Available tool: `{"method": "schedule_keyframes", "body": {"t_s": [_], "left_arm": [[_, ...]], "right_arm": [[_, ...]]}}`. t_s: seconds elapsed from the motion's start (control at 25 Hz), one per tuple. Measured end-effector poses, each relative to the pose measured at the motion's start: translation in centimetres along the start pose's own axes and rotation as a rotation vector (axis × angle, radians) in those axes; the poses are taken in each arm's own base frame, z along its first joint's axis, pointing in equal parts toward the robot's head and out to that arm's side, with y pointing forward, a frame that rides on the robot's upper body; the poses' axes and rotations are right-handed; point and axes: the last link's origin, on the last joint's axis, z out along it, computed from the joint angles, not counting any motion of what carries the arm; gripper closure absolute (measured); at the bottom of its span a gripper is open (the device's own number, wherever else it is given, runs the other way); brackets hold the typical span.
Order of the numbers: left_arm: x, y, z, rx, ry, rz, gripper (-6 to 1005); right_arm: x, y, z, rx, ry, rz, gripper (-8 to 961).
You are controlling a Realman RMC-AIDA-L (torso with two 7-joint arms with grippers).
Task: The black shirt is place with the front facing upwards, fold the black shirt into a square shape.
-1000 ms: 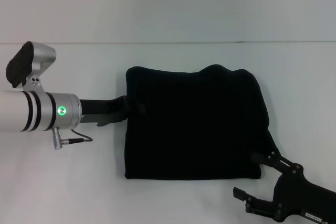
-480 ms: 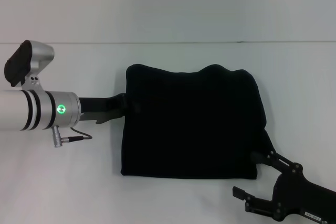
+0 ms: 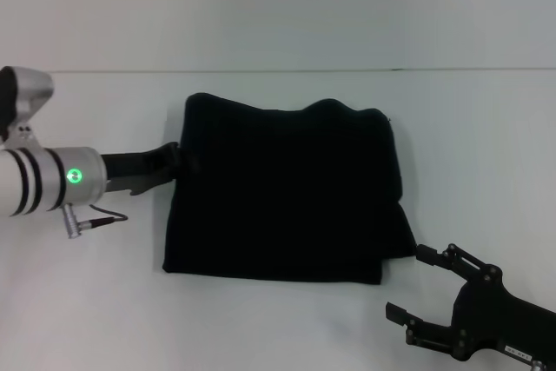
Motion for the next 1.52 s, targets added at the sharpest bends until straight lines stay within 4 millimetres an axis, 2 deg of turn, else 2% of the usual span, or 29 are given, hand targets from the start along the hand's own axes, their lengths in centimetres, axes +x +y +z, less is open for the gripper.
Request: {"method": "schedule_keyframes", "body": {"t_s": [0.2, 0.6, 0.84, 0.88, 1.04, 1.08, 1.16, 1.36, 1.44, 1.52], "left_arm": [[0.0, -0.6, -0.5, -0.001, 0.020, -0.004, 874], [-0.3, 0.0, -0.7, -0.074, 0.039, 0.069, 822], [-0.6, 0.5, -2.3, -0.165, 0.026, 0.189, 791], [-0.6, 0.3, -3.5, -0.186, 0.028, 0.245, 786], [-0.6, -0.4, -5.5, -0.205, 0.063, 0.373, 554], [-0.7, -0.4, -6.0, -0.214, 0.072, 0.414, 525], [-1.5, -0.3, -6.8, -0.260, 0.072, 0.533, 466], [-6.1, 0.4, -8.6, -0.469, 0.077, 0.922, 319], [-8.2, 0.1, -9.2, -0.516, 0.103, 1.006, 255], [-9.4, -0.4, -9.5, -0.513, 0.112, 1.017, 192]], "right_arm": [[-0.1, -0.1, 0.1, 0.000, -0.002, -0.004, 26], [-0.1, -0.2, 0.2, 0.003, 0.002, -0.006, 27], [-0.2, -0.4, 0.3, 0.007, -0.001, -0.008, 28], [-0.3, -0.4, 0.3, 0.008, -0.003, -0.007, 28], [-0.5, -0.7, 0.4, 0.010, -0.010, -0.013, 28], [-0.6, -0.8, 0.5, 0.011, -0.010, -0.016, 28], [-0.6, -0.9, 0.5, 0.011, -0.011, -0.019, 29], [-0.7, -1.1, 0.5, 0.010, -0.011, -0.028, 29], [-0.7, -1.0, 0.5, 0.010, -0.010, -0.027, 29], [-0.5, -0.8, 0.4, 0.002, -0.006, -0.024, 29]]}}
